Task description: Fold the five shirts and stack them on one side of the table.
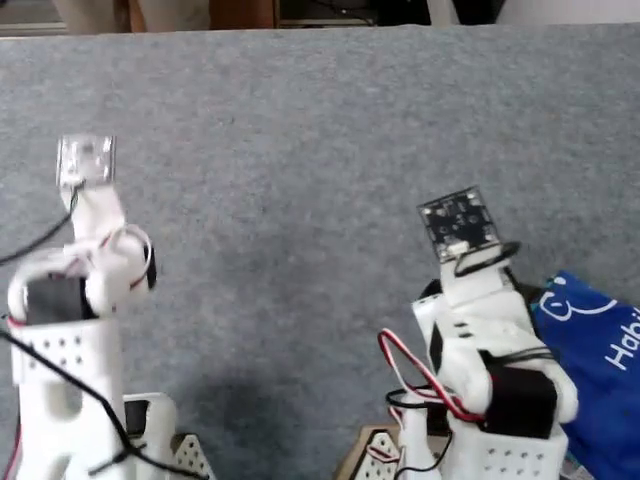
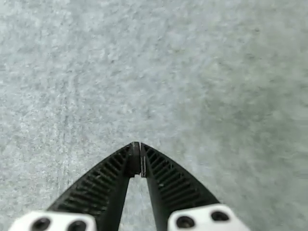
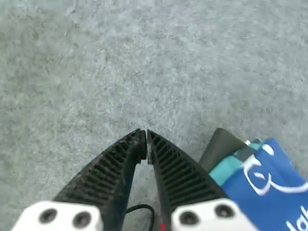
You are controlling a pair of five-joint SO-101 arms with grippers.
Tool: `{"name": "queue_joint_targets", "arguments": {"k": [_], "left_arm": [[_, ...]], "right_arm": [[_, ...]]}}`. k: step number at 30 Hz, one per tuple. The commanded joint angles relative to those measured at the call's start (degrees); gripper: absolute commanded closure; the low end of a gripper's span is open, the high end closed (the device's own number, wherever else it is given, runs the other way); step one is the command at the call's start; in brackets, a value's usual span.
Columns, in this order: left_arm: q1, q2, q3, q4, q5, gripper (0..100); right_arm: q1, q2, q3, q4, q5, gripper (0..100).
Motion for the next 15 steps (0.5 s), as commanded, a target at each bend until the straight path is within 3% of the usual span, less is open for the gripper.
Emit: {"name": "queue_joint_targets", "arguments": {"k": [1,8,15], "left_arm": [[-2.0,-8.1,10.6,-7.6,-0.5,98],[-3.3,-18.2,23.0,-12.4,-0.6,98],[-3.5,-23.2,33.5,-12.4,-0.9,98]], "right_arm": [[-2.6,-0.3,4.4,-4.6,0.8,99.5],[-3.1,-0.6,15.6,-14.9,0.4,99.5],[-3.2,-13.0,26.1,-15.6,0.7,99.5]]}}
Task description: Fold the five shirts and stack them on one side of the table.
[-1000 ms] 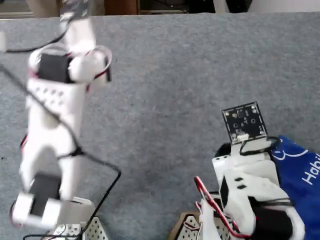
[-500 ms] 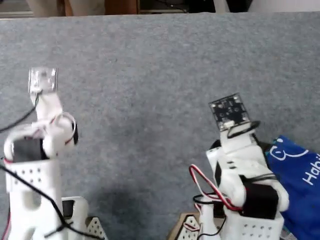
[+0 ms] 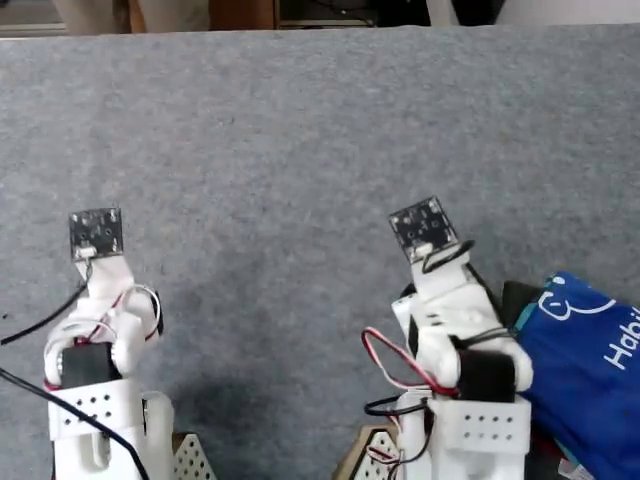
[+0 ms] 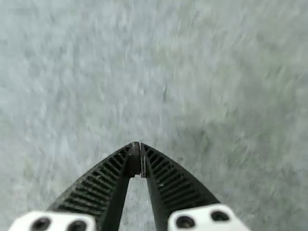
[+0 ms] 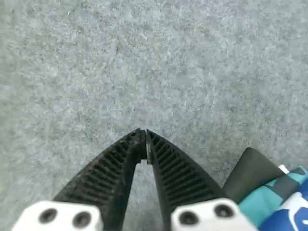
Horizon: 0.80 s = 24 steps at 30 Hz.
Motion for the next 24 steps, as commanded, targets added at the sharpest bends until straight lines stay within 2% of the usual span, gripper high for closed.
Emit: {"name": "queue_joint_targets", "arguments": {"k": [1,8,17,24], "left_arm": [[-0.4,-2.3,2.9,-1.1,-0.4,98],[-1.2,-7.6,11.0,-3.6,-0.4,98],[-11.8,-16.1,15.8,-3.0,-0.4,98],[-13.3,-23.1,18.6,-1.2,-0.2,98]], "right_arm": [[-0.7,-8.7,4.3,-0.8,0.4,99.5],[-0.7,-29.9,13.3,4.6,0.0,99.4],[-0.6,-28.0,18.2,5.1,0.0,99.4],[-0.6,-28.7,19.6,4.3,0.1,99.4]]}}
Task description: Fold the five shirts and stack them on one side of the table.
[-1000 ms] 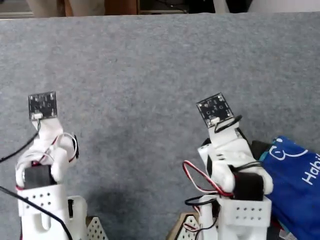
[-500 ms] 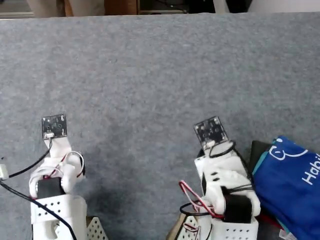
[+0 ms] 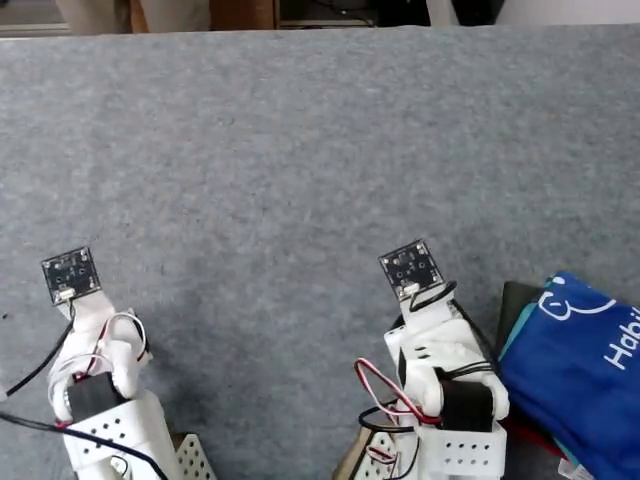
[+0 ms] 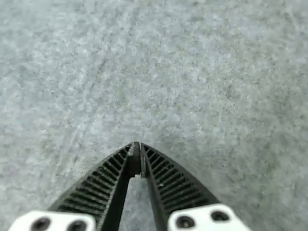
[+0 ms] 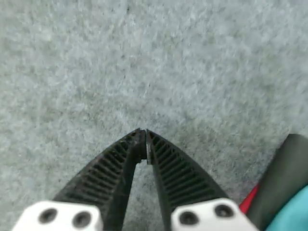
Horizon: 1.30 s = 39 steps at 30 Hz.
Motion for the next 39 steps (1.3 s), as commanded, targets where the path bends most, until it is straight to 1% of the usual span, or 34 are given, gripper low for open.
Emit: {"name": "queue_joint_targets", "arguments": {"k": [1,5,10,39], "left_arm": [[-0.2,-3.5,0.4,2.5,-0.1,98],[-0.5,-5.4,0.9,6.2,-0.2,98],[-0.4,-5.1,0.9,11.6,-0.2,98],[-0.4,-5.1,0.9,11.6,-0.2,98]], "right_arm": [[-0.6,-6.5,0.8,-1.1,0.1,99.4],[-0.5,-6.5,8.1,-2.7,0.3,99.4],[-0.3,-6.5,8.2,-2.8,0.1,99.4],[-0.3,-6.5,8.2,-2.8,0.3,99.4]]}}
